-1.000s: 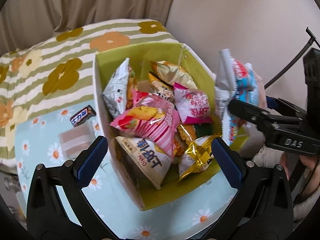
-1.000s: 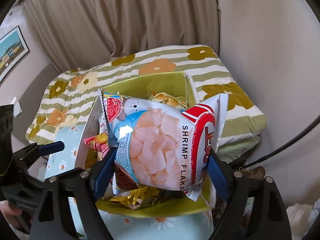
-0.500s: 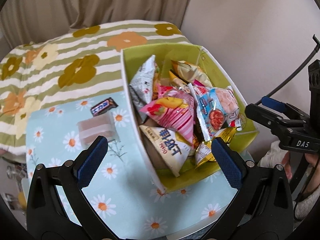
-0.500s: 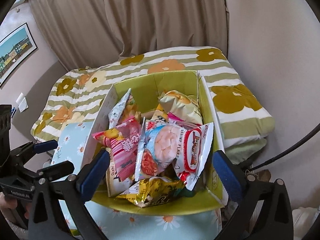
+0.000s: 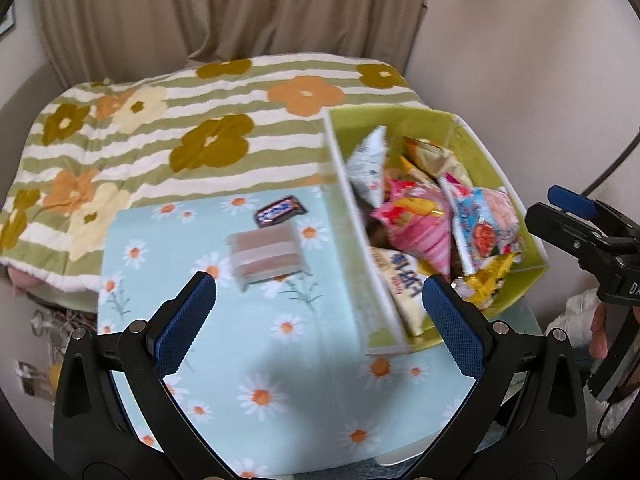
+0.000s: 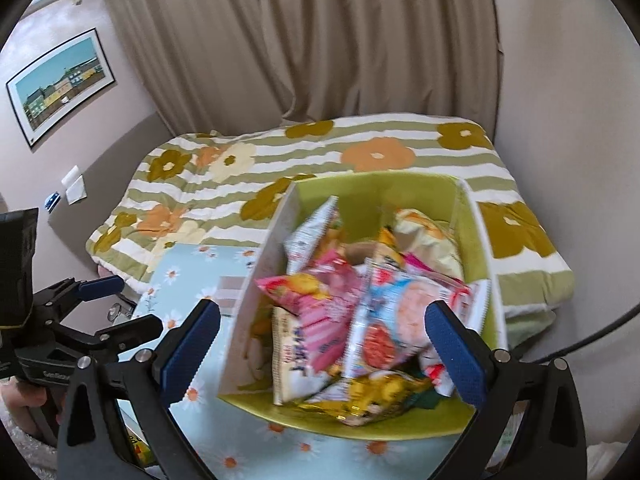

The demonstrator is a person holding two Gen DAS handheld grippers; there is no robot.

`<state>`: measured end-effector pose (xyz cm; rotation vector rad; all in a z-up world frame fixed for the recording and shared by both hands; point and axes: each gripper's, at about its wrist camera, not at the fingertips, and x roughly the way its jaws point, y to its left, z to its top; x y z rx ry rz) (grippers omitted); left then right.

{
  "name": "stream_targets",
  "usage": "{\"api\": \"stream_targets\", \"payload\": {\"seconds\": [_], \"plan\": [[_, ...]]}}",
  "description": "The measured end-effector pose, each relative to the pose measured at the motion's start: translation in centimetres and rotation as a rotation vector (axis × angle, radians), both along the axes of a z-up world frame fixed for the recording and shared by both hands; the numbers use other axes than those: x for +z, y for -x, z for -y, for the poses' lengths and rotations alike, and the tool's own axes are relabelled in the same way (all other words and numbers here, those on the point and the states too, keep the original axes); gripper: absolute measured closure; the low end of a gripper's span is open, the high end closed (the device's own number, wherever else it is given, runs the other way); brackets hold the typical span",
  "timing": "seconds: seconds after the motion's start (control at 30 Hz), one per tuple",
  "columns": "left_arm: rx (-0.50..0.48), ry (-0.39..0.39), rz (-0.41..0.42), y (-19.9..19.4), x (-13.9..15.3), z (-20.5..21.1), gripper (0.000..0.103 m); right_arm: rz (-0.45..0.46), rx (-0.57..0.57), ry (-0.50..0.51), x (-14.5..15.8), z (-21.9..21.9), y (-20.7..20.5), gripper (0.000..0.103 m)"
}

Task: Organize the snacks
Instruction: 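Withdraw both tools from the box toward the chocolate bar and white packet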

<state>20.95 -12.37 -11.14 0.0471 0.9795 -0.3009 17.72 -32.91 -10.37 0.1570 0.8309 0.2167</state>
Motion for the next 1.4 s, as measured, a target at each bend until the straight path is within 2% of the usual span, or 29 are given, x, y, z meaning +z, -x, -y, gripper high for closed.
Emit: {"api": "stream_targets", "payload": {"seconds": [0.13, 0.43, 0.7, 0.87, 1.0, 1.2, 1.4], "plan": [[0.002, 0.002, 0.005, -1.0, -0.3, -3.2, 0.001, 0.025, -0.011, 0.012, 0.3, -3.3, -0.5, 0.001], [-0.113, 0.007, -0.04, -5.4, -2.0, -9.4, 0.001, -0.001, -0.098, 0.019, -0.5, -9.8, -2.7, 0.001], [-0.173, 0.017, -0.075, -9.8, -3.8, -15.2, 0.001, -0.002, -0.151, 0.056, -2.5, -16.1, -4.4, 0.001], [-0.194, 0.008, -0.089, -12.0, -5.5, -17.7, 0.001, 0.017, -0.133, 0.069, -4.1, -19.4, -5.1, 0.001], [-0.202, 0.013, -0.12, -13.3, -8.1, -18.5, 0.001, -0.006, -0.118, 0.094, -7.4, -21.3, -6.2, 0.001], [-0.197, 0.004, -0.174, -14.8, -12.5, -18.7, 0.001, -0.088, -0.152, 0.125, -15.0, -21.3, -9.2, 0.001], [-0.185, 0.006, -0.234, -16.0, -16.2, -18.1, 0.001, -0.132, -0.155, 0.156, -19.2, -21.0, -11.2, 0.001]]}}
